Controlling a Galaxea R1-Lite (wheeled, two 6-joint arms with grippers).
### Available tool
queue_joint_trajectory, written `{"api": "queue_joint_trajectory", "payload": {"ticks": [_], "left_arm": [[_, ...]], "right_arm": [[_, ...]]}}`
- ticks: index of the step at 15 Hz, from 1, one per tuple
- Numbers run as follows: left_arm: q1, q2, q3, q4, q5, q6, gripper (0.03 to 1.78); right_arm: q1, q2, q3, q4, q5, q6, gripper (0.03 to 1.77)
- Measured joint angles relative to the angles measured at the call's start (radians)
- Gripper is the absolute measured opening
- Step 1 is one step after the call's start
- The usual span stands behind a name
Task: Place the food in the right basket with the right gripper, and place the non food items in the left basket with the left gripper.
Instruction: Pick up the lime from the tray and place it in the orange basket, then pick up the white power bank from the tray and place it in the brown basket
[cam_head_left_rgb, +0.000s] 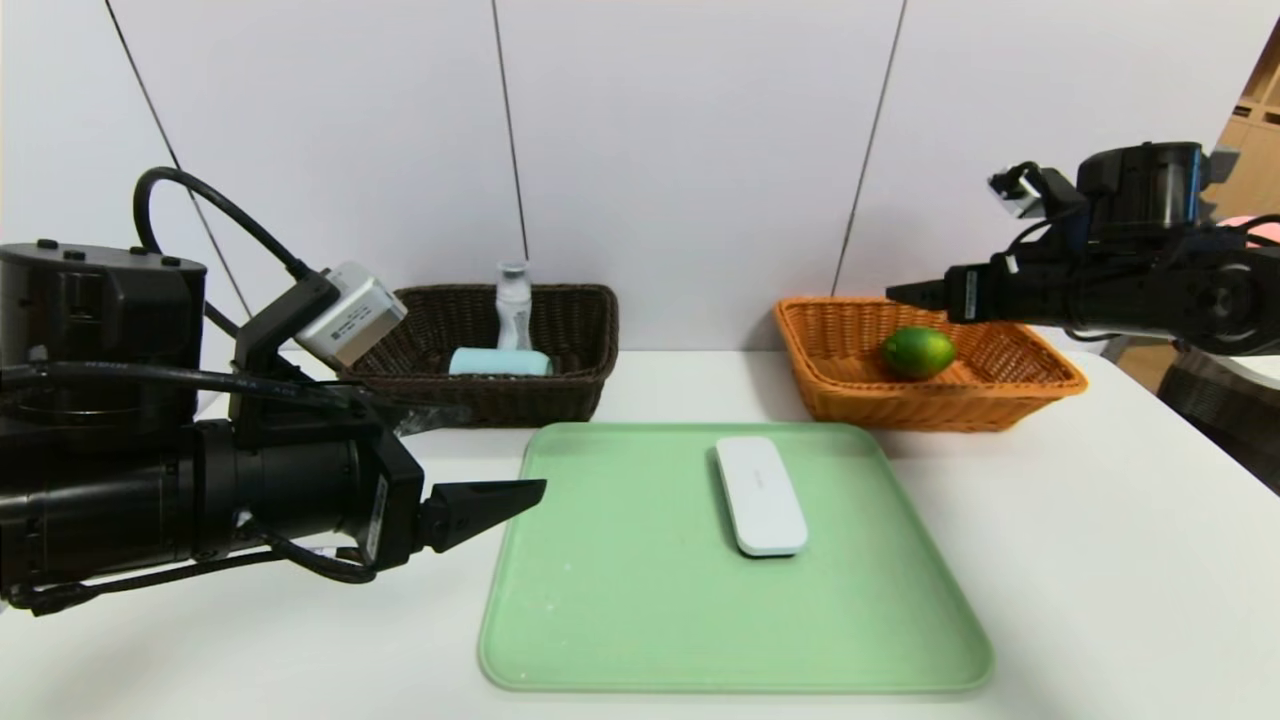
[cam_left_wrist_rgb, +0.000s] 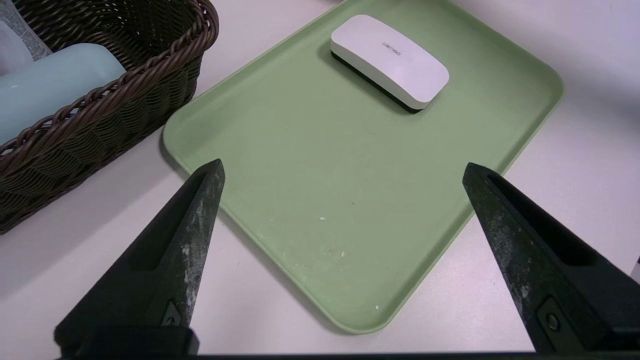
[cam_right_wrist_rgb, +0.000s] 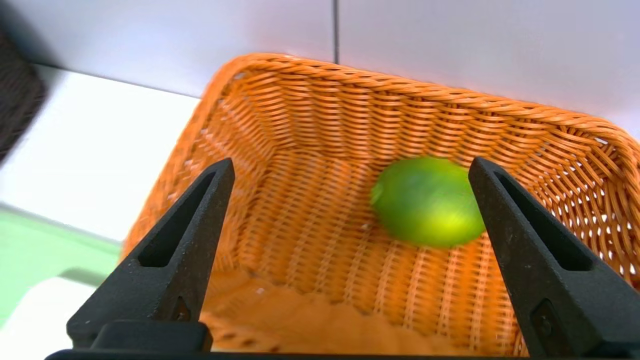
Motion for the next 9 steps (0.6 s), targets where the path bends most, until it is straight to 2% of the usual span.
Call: {"api": "queue_joint_trajectory", "payload": {"ticks": [4,7,9], "left_arm": [[-0.001,0.0,-0.005,0.0,0.0,0.002,1.69],[-0.001,0.001,-0.011,0.0,0.0,0.003,1.69],[-0.002,0.002,-0.012,0.0,0.0,0.002,1.69]], "right_arm": [[0.007,-0.097,-0.002,0.12,0.037,0.002,1.66],[0.009,-0.177,0.011,0.207,0.117,0.06,1.67],[0.01,-0.231,0.043,0.239,0.159,0.071,1.68]]}}
